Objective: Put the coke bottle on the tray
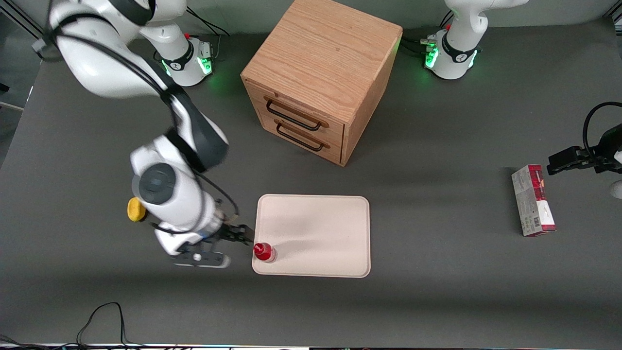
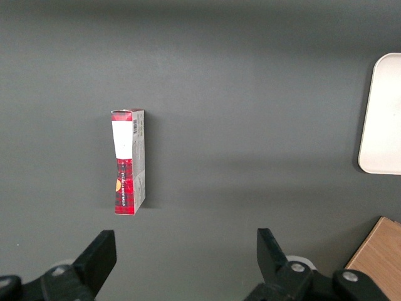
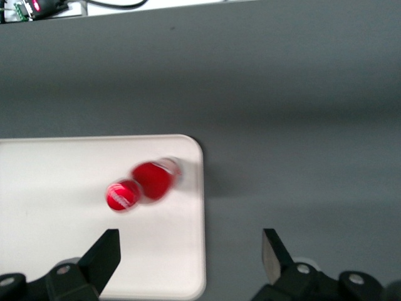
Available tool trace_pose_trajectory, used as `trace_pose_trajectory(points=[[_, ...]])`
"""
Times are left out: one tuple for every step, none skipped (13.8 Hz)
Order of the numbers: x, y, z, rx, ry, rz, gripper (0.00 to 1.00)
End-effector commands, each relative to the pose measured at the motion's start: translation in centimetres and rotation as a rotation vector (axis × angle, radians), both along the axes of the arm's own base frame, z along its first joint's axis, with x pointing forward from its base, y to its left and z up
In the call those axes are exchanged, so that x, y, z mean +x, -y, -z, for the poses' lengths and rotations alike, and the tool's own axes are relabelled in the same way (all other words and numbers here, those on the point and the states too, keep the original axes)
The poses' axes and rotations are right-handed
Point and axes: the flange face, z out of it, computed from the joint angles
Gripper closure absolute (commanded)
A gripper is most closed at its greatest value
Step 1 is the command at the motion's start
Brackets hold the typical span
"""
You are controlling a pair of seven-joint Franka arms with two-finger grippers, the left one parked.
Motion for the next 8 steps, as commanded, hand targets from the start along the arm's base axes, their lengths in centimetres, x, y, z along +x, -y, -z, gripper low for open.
trace_pose_trajectory(points=[[-6.2, 8.2, -6.7, -0.056, -0.064, -0.017, 0.00], [-7.9, 11.5, -8.5, -0.059, -0.096, -0.028, 0.00], [-10.3, 14.0, -9.9, -0.047, -0.109, -0.053, 0.00], [-13.0, 16.4, -10.8, -0.048, -0.111, -0.044, 0.00], [-15.1, 19.0, -12.1, -0.053, -0.099, -0.022, 0.00], [-16.1, 20.2, -13.2, -0.054, -0.089, -0.021, 0.00], [-16.6, 21.2, -14.1, -0.052, -0.091, -0.006, 0.00], [-17.0, 21.9, -15.0, -0.051, -0.101, 0.007, 0.00]])
